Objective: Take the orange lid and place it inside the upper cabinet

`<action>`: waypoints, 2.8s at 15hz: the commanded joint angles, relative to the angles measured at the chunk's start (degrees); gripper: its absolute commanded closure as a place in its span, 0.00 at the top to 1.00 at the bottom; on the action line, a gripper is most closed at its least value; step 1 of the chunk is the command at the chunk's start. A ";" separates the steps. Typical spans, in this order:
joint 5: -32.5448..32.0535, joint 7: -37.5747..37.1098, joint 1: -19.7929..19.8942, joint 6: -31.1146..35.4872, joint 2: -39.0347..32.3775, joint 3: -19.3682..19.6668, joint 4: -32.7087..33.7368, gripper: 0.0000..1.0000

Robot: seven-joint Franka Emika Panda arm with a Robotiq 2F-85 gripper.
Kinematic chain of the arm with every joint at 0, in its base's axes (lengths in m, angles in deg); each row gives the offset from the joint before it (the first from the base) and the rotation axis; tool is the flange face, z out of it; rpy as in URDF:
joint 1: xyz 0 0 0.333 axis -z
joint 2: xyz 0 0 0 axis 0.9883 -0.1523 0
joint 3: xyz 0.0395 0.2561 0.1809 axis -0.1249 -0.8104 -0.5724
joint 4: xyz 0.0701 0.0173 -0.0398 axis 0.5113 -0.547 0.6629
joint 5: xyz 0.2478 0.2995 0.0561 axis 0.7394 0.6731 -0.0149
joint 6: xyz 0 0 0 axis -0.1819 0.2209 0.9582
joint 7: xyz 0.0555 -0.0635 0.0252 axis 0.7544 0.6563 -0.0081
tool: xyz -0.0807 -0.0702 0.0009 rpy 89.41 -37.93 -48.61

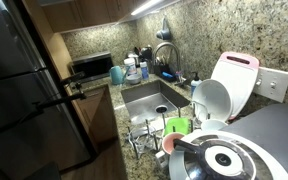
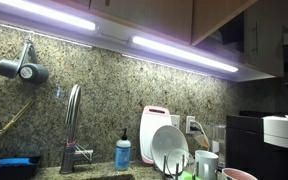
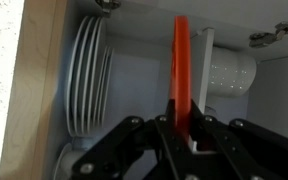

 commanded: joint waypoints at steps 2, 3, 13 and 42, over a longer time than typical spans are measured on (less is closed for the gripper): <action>1.17 -2.55 -0.99 -0.06 -5.46 1.63 4.48 0.04; 1.04 -2.83 -0.97 -0.01 -6.18 1.80 4.79 0.04; 0.13 -3.17 -0.67 -0.01 -8.20 2.00 4.97 0.14; 1.33 -8.16 -1.02 -1.47 -27.57 9.60 21.12 0.04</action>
